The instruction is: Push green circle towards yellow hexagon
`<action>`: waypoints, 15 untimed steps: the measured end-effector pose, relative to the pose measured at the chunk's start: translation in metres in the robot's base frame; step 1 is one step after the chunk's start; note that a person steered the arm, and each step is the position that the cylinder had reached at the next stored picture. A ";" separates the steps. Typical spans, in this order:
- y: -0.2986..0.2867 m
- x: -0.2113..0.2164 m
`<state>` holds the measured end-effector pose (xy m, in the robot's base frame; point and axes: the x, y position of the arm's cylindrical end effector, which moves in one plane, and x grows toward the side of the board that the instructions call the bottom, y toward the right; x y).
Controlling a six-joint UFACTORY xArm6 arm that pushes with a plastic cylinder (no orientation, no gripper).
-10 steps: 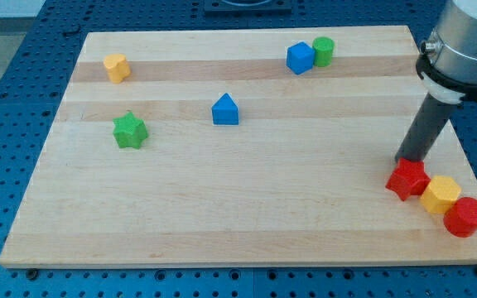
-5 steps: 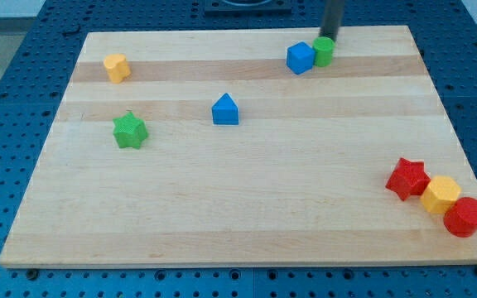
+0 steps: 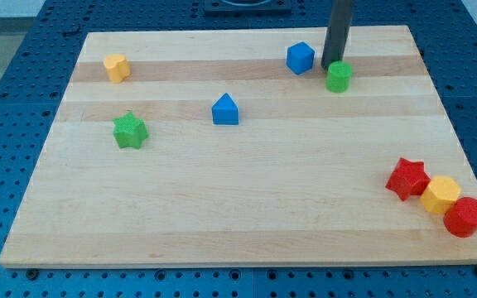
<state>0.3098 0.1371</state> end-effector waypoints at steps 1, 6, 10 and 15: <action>0.000 0.040; 0.035 0.173; 0.072 0.156; 0.111 0.150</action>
<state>0.4600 0.2480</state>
